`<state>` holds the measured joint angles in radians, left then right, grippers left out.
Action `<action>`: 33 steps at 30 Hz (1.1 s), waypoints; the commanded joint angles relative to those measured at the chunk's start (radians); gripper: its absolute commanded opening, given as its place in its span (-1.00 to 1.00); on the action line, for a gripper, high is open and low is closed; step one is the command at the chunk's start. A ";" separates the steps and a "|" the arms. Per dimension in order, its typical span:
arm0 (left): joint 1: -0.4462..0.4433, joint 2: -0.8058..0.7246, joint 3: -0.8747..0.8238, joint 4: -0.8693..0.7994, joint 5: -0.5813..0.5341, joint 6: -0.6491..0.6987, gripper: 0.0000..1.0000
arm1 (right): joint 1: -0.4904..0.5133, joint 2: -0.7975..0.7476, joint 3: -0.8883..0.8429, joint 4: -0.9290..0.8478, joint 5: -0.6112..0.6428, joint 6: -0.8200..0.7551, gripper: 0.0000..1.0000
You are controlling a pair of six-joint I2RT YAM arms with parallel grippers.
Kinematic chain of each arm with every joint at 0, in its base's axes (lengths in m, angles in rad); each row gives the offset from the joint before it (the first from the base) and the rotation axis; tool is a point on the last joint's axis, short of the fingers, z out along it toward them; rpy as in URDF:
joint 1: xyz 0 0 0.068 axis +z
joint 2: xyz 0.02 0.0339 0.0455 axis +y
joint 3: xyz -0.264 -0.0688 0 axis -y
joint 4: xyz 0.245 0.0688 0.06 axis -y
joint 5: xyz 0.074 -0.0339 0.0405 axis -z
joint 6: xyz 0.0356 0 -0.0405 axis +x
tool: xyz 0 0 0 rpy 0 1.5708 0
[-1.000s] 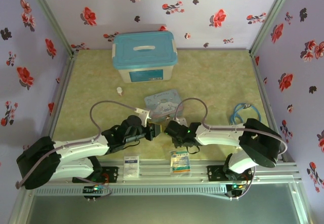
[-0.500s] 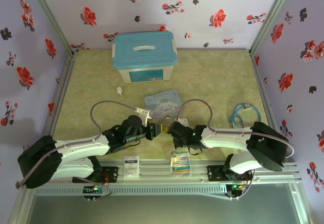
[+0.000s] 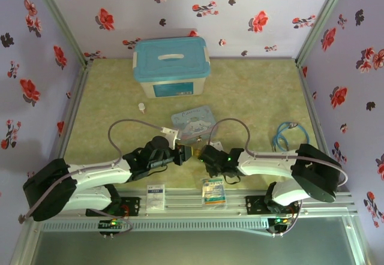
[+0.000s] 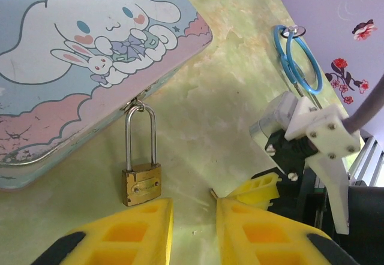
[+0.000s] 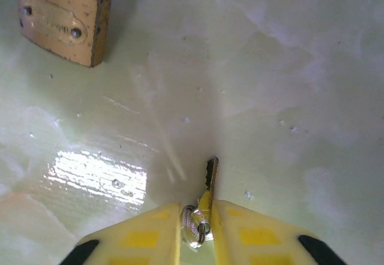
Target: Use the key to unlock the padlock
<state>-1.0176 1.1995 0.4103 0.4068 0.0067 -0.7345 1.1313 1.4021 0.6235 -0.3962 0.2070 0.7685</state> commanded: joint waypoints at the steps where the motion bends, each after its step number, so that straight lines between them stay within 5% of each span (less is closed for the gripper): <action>1: -0.006 0.007 0.006 0.031 -0.019 -0.007 -0.49 | 0.029 0.043 -0.024 -0.146 -0.009 0.026 -0.80; 8: -0.004 0.014 0.016 0.040 -0.026 -0.030 -0.50 | 0.036 -0.002 0.015 -0.155 0.035 -0.107 -1.00; 14: -0.032 -0.031 0.023 0.031 -0.126 -0.231 -0.49 | 0.036 -0.141 -0.026 -0.055 -0.013 -0.243 -1.00; 26: -0.085 -0.136 -0.082 0.131 -0.248 -0.515 0.05 | 0.027 -0.375 -0.026 0.055 -0.152 -0.435 -1.00; 33: -0.085 -0.120 -0.073 0.104 -0.205 -0.532 0.25 | 0.026 -0.490 -0.045 0.120 -0.240 -0.528 -0.93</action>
<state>-1.0981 1.0721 0.3363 0.4870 -0.2016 -1.2400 1.1584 0.9192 0.5900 -0.3092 0.0242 0.3172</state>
